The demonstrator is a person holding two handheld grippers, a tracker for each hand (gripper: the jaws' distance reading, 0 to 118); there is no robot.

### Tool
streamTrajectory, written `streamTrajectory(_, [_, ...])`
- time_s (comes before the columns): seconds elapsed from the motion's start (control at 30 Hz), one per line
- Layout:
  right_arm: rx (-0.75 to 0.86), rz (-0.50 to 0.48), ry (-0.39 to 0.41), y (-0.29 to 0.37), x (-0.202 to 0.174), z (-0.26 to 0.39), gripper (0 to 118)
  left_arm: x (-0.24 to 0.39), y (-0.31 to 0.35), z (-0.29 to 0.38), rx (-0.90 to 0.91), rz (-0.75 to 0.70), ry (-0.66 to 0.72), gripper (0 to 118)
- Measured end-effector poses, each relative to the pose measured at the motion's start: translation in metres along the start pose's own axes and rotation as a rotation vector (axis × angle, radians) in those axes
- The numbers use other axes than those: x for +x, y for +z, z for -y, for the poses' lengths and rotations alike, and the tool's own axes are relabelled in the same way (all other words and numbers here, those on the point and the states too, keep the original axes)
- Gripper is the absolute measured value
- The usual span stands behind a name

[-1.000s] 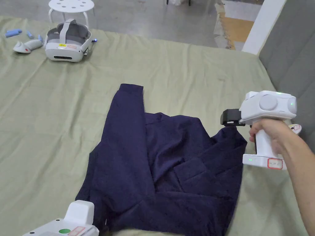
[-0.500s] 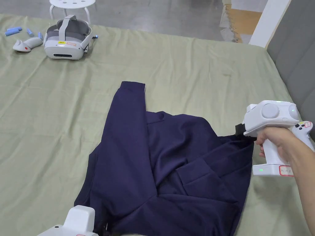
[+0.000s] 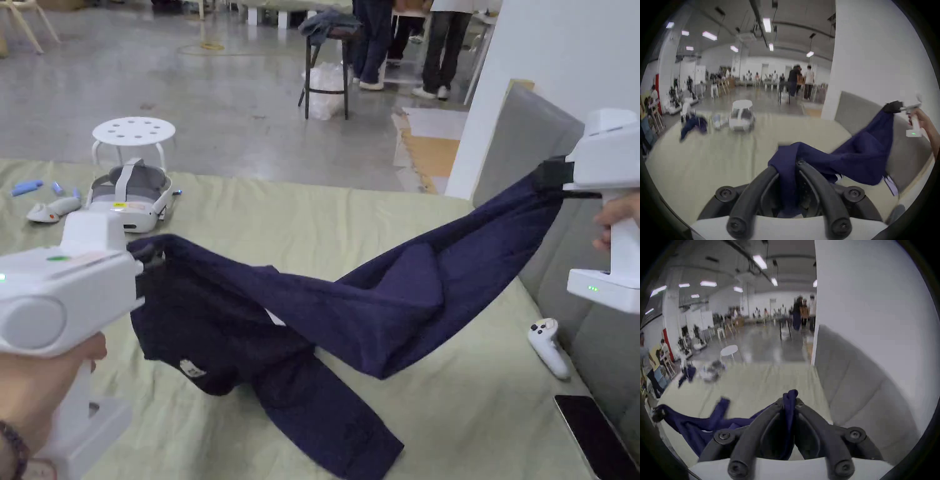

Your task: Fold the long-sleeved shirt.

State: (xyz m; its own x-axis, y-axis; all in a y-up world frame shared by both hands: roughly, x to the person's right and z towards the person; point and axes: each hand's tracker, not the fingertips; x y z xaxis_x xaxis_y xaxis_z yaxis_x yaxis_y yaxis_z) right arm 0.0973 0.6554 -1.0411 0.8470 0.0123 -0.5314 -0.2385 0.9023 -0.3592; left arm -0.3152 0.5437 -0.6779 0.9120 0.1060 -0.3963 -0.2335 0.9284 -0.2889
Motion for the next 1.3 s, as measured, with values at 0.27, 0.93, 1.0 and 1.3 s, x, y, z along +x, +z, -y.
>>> streamTrajectory(0.27, [0.208,0.092,-0.023,0.036,-0.024,-0.160,7,-0.017,-0.033,-0.246,0.206,-0.086,0.022,11])
streamTrajectory(0.93, [0.192,0.159,-0.090,-0.018,-0.038,-0.137,7,-0.033,-0.085,-0.259,0.106,-0.204,-0.005,11])
streamTrajectory(1.0, [0.126,0.143,-0.104,-0.042,-0.040,-0.091,7,-0.035,-0.102,-0.211,0.045,-0.207,0.006,11])
streamTrajectory(1.3, [-0.181,0.098,-0.209,-0.114,-0.044,0.083,7,-0.040,-0.130,-0.039,-0.205,-0.158,-0.044,11])
